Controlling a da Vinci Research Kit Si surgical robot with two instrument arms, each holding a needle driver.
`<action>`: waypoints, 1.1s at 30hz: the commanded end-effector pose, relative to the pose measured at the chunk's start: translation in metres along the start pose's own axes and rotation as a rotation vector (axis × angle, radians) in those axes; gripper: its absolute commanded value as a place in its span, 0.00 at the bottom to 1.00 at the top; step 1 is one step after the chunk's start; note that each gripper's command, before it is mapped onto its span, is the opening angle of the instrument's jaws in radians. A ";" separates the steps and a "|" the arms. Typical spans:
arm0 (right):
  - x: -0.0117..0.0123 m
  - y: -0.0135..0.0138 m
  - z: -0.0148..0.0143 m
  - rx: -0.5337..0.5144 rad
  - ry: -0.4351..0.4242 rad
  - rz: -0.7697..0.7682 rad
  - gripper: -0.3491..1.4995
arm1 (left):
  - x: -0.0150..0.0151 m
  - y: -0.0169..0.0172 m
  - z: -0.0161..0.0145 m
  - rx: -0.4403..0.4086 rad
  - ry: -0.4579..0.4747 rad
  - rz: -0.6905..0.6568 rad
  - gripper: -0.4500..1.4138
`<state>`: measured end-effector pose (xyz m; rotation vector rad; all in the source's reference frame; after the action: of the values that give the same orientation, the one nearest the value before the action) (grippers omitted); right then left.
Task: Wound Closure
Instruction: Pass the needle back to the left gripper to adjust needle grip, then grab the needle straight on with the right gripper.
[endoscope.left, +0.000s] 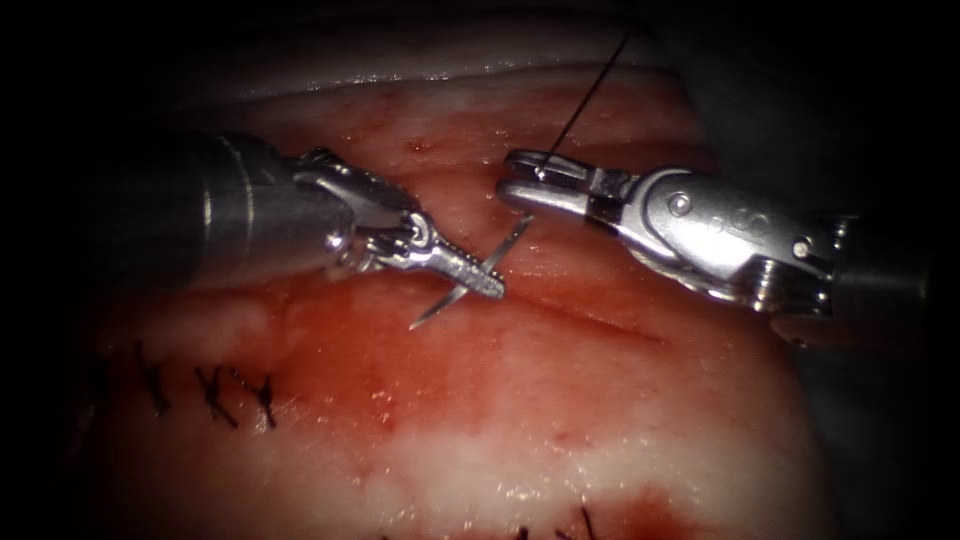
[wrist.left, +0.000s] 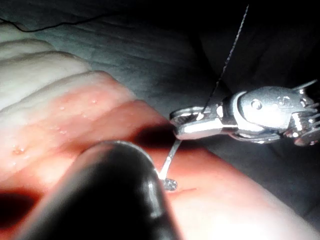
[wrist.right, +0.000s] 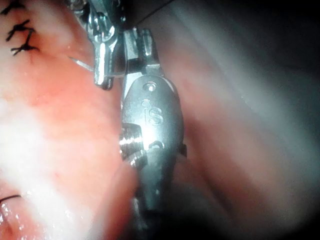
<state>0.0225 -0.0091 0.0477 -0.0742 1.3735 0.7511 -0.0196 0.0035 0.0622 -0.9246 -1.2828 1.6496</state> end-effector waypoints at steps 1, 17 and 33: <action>-0.0001 -0.0007 0.0009 -0.034 -0.025 0.076 0.67 | 0.0006 -0.0004 0.0003 -0.006 0.016 0.005 0.00; 0.0001 -0.0015 0.0006 -0.379 -0.137 0.395 0.87 | 0.0005 0.0008 0.0011 0.159 0.360 0.082 0.00; -0.0005 -0.0022 0.0012 -0.373 -0.155 0.340 0.86 | 0.0000 0.0015 0.0012 0.203 0.379 0.153 0.00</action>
<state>0.0240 -0.0107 0.0471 -0.0758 1.0925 1.2679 -0.0203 0.0025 0.0604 -1.1614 -0.7916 1.5880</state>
